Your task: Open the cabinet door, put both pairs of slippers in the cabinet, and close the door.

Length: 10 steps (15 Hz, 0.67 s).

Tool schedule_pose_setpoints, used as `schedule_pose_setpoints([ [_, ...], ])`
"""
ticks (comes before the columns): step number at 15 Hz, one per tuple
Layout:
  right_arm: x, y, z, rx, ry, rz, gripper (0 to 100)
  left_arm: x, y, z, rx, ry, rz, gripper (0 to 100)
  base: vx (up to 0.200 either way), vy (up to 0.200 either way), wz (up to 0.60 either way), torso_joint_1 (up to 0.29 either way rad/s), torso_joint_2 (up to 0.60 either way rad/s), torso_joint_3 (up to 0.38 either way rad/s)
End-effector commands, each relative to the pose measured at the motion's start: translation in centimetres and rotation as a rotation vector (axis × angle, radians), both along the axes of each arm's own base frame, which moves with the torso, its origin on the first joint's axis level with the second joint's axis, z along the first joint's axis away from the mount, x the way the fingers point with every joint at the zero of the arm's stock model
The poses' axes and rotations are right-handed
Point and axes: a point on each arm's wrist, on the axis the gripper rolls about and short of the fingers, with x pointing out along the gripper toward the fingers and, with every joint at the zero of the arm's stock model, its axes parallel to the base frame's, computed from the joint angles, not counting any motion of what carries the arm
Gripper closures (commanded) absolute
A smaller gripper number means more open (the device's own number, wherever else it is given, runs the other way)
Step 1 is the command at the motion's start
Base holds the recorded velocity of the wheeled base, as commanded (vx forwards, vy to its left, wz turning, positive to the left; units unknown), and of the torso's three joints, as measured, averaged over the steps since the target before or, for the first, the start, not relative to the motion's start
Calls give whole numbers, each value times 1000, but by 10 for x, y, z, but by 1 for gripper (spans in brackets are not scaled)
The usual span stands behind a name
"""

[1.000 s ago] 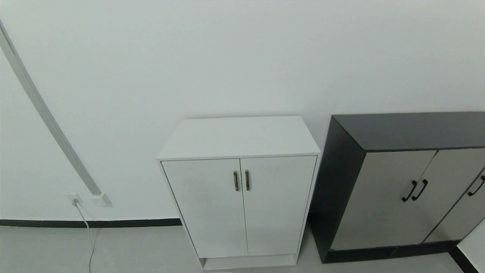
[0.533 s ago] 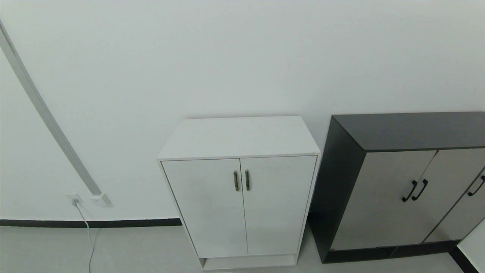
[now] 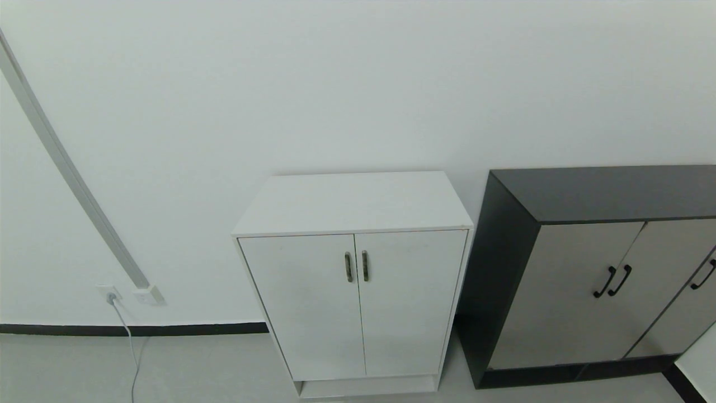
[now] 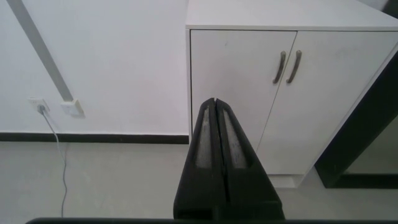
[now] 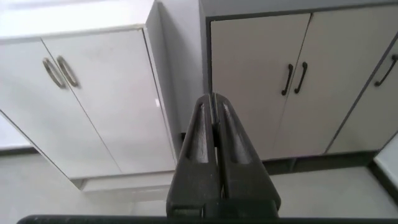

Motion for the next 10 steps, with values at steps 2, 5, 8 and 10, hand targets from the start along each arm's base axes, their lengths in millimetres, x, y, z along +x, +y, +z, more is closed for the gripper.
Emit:
schedule_pose_setpoints([
  [2, -1, 0, 0, 5, -13, 1, 100, 0, 0, 0, 0, 0, 0, 100, 0, 0, 0, 0, 0, 0],
  [5, -1, 0, 0, 4, -13, -1, 100, 0, 0, 0, 0, 0, 0, 100, 0, 0, 0, 0, 0, 0],
  [8, -1, 0, 0, 5, -13, -1, 100, 0, 0, 0, 0, 0, 0, 100, 0, 0, 0, 0, 0, 0],
  [10, -1, 0, 0, 5, -11, -2, 100, 0, 0, 0, 0, 0, 0, 100, 0, 0, 0, 0, 0, 0],
])
